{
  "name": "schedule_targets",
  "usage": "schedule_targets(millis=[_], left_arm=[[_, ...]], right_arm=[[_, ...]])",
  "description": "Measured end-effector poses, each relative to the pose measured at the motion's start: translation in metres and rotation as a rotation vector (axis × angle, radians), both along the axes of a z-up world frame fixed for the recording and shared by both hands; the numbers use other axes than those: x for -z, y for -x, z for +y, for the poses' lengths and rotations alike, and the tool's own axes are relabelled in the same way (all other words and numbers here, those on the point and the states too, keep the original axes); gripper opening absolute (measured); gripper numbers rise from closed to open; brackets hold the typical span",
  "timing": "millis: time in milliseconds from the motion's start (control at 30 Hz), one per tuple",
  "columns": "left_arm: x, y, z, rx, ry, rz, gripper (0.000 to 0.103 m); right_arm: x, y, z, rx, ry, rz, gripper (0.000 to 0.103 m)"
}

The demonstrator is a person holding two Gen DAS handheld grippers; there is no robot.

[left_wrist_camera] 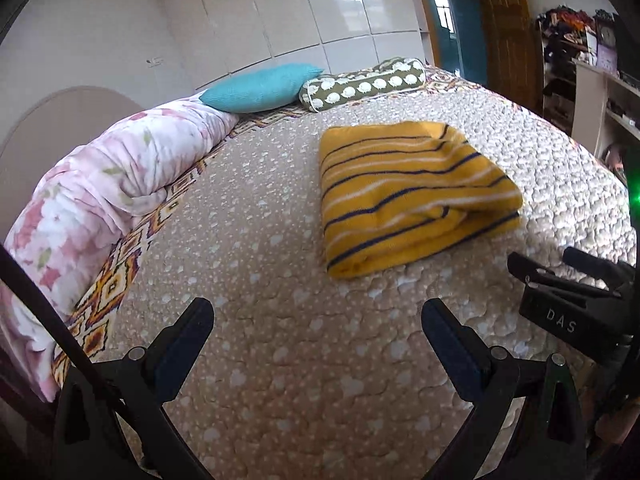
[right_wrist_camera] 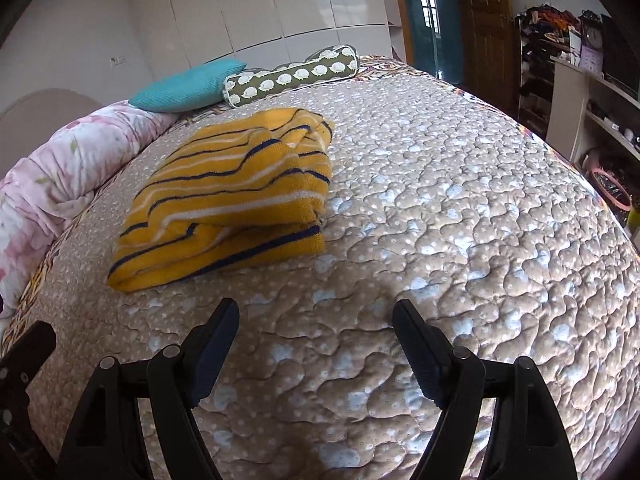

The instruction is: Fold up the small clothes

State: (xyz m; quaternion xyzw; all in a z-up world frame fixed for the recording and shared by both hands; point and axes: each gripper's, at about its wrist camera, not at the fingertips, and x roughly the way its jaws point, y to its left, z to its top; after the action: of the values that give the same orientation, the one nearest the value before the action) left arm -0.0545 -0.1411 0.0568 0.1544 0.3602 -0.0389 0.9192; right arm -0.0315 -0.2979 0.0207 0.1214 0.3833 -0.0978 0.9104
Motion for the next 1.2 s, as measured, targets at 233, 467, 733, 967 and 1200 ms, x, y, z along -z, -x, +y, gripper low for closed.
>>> schedule_targets(millis=[233,467,733,967,1200], left_arm=[[0.005,-0.002,-0.002,-0.005,-0.002,0.03,0.103],[0.004,-0.002,0.0,-0.009,-0.009,0.023,0.103],[0.004,-0.002,-0.002,-0.009,-0.015,0.025,0.103],[0.005,-0.003,0.001,-0.011,0.001,0.029,0.103],[0.005,-0.003,0.005,-0.019,0.042,0.033,0.103]], right_arm=[[0.001,-0.002,0.002,0.003,0.02,0.009,0.083],[0.0,-0.002,0.007,0.002,0.05,0.008,0.083],[-0.001,-0.002,0.01,-0.002,0.073,0.007,0.083],[-0.005,0.0,0.02,0.026,0.166,0.02,0.083],[-0.016,0.006,0.029,0.084,0.314,0.017,0.083]])
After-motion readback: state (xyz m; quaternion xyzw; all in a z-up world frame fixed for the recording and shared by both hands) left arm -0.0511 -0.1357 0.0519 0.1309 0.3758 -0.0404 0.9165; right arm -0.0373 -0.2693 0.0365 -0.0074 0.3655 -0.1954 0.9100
